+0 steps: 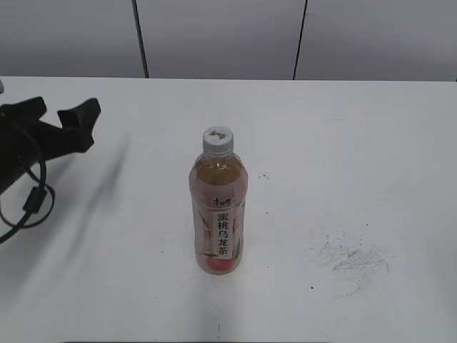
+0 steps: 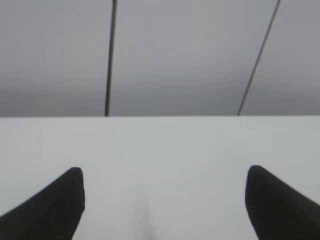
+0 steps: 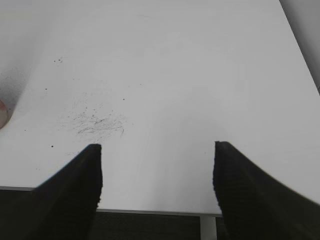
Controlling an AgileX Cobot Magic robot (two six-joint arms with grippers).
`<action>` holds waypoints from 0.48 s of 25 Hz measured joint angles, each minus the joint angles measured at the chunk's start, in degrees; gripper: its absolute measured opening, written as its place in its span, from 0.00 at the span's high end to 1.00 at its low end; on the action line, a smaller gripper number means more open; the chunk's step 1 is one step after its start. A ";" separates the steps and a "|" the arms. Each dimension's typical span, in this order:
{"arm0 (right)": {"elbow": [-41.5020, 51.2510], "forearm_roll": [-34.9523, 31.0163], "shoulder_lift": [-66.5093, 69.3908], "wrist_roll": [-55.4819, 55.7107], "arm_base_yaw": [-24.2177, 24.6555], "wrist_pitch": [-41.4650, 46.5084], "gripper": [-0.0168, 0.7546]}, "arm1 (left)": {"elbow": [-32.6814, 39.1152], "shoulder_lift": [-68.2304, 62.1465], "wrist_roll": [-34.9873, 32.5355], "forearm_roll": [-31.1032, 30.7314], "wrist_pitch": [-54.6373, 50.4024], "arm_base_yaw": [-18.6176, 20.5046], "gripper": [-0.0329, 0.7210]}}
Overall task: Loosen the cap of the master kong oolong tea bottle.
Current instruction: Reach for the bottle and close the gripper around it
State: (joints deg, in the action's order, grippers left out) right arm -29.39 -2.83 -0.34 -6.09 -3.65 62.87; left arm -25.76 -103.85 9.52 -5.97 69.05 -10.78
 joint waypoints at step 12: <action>0.00 0.00 0.00 0.00 0.00 0.00 0.30 | 12.47 8.06 3.73 -18.50 -0.04 0.00 0.18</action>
State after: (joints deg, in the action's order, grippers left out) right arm -29.39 -2.83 -0.34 -6.09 -3.65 62.87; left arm -13.29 -95.79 13.25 -24.47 69.01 -10.78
